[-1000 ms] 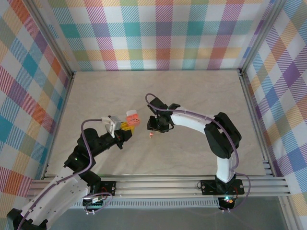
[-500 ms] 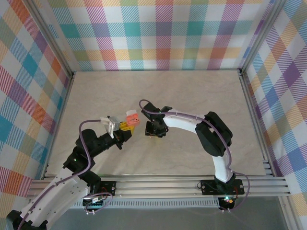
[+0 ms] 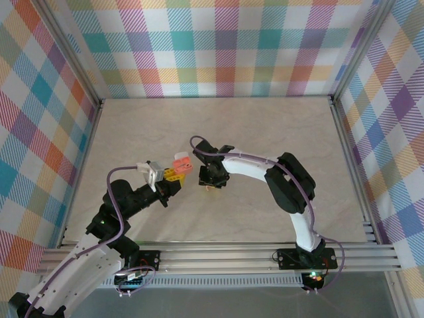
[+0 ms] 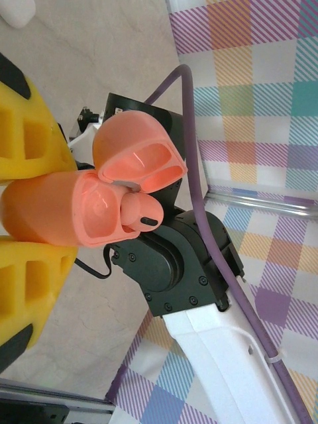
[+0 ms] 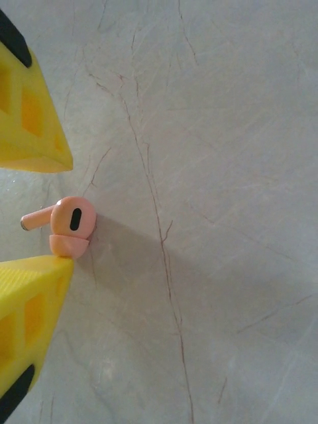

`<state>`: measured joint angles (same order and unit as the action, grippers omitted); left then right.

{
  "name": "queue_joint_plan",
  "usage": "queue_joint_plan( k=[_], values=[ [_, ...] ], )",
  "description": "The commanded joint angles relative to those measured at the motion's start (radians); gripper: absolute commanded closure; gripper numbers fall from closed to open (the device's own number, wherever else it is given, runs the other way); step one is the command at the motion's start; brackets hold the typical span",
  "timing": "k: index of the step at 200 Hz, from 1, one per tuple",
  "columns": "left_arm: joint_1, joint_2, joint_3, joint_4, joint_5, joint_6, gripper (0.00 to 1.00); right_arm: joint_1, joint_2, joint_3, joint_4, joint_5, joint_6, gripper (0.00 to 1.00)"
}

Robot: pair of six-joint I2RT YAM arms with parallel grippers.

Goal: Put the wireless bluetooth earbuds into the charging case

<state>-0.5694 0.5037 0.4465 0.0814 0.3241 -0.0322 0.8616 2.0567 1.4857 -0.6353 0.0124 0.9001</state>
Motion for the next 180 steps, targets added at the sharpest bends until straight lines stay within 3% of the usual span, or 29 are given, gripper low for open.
queue_joint_plan(
  k=[1, 145, 180],
  values=[
    [-0.010, -0.004, 0.003, 0.027, 0.018, 0.015, 1.00, 0.001, 0.027, 0.032, -0.035, 0.015, -0.009, 0.62],
    [-0.010, -0.007, 0.003, 0.017, 0.009, 0.022, 1.00, 0.001, 0.088, 0.076, -0.080, 0.027, -0.052, 0.70],
    [-0.009, 0.001, 0.006, 0.023, 0.011, 0.022, 1.00, 0.001, 0.079, 0.081, -0.104, 0.045, -0.073, 0.78]
  ],
)
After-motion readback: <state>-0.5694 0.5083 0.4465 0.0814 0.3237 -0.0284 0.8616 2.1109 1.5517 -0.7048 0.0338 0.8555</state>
